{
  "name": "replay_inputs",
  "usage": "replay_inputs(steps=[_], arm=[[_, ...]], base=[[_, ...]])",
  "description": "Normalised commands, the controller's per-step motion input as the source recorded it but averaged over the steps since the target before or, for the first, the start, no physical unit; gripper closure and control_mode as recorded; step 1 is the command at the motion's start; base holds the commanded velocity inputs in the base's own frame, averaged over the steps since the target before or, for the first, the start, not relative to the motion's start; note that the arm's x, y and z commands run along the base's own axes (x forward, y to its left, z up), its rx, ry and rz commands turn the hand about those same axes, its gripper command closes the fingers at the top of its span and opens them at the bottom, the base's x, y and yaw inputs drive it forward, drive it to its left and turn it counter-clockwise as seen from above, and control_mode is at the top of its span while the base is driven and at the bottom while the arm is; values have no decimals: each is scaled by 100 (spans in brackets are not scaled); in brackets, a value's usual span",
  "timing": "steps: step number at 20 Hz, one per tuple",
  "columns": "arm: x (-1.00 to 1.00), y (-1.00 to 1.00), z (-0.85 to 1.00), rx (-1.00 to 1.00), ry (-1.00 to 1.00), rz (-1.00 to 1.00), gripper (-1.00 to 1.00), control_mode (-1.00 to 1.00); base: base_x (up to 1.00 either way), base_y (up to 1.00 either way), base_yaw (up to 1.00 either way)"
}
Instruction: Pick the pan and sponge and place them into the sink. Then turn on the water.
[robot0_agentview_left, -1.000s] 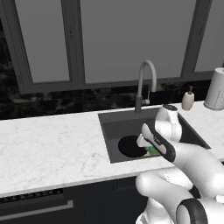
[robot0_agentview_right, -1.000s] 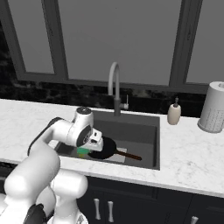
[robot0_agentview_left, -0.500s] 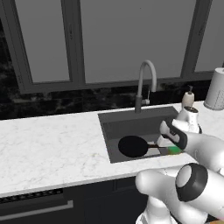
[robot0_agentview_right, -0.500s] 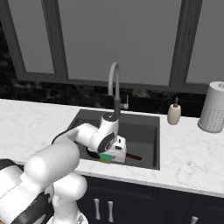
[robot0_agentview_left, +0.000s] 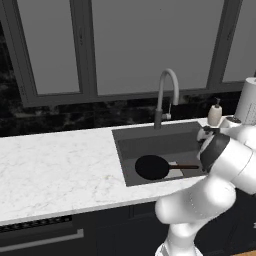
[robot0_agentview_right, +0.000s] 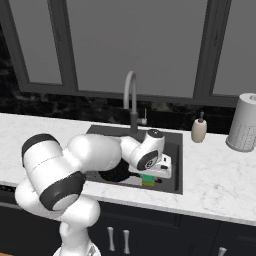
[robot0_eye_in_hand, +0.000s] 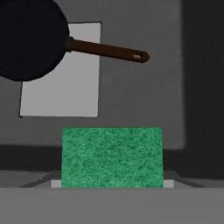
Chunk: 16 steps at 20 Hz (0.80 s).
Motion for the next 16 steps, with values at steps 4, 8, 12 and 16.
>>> replay_inputs(steps=[4, 8, 12, 16], arm=[[70, -55, -30, 0, 0, 8, 100, -100], [56, 1, -54, 0, 0, 12, 100, -100], [44, 7, -43, 0, 5, 11, 100, -100], [39, 0, -33, 0, 1, 8, 100, -100]], base=[[0, 0, 0], [0, 0, 0], [0, 0, 0], [0, 0, 0]])
